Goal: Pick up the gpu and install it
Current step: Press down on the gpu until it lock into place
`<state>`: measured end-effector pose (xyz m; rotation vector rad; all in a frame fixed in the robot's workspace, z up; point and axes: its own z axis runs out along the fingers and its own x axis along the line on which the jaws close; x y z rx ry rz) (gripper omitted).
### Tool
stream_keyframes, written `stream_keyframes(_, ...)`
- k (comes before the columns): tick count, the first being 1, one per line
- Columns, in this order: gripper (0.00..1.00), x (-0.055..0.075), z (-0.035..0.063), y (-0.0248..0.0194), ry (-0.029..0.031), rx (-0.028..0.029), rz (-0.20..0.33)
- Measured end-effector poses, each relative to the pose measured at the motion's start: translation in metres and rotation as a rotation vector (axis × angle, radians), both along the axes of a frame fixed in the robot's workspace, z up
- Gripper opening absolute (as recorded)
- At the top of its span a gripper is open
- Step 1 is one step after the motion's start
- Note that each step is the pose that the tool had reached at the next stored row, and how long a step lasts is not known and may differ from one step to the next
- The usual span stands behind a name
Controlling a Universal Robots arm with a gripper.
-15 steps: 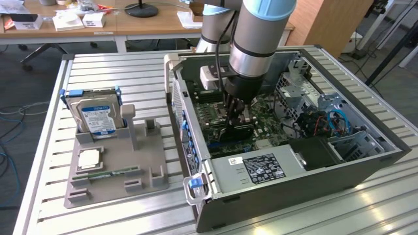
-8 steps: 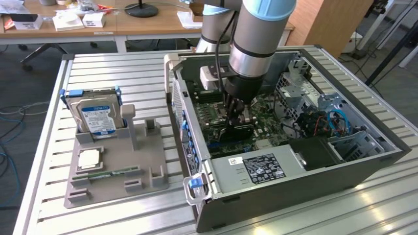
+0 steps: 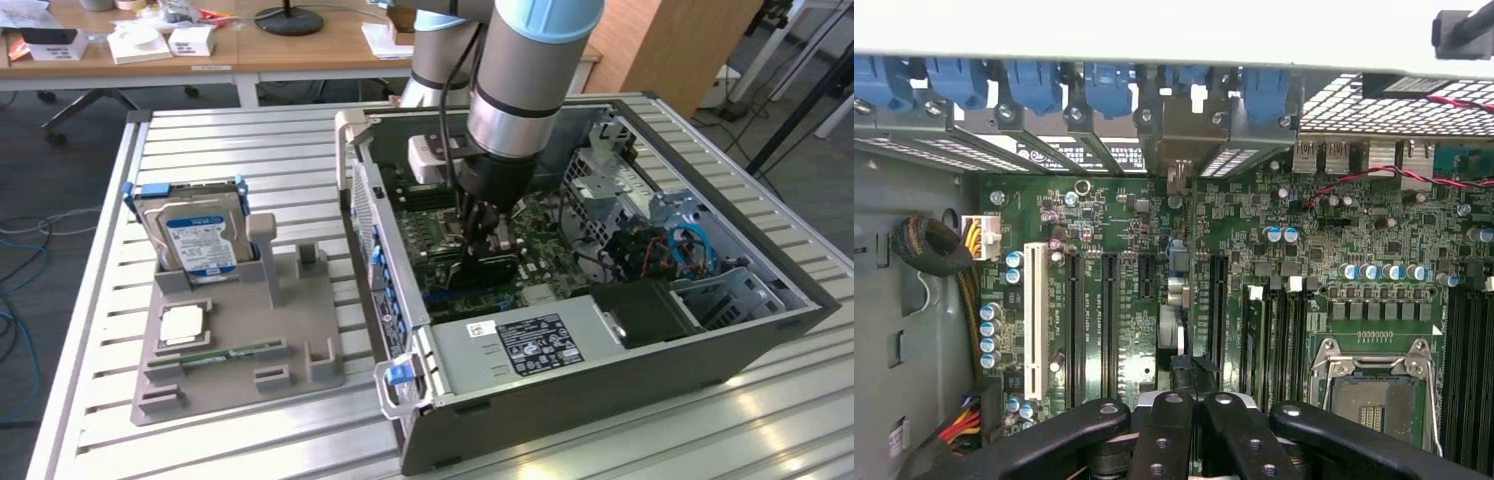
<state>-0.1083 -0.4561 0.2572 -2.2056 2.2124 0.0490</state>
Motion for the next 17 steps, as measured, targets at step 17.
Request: stream_keyframes(17,0.10,0.000,0.0348,-0.0001,-0.0014,0.0022,0.000)
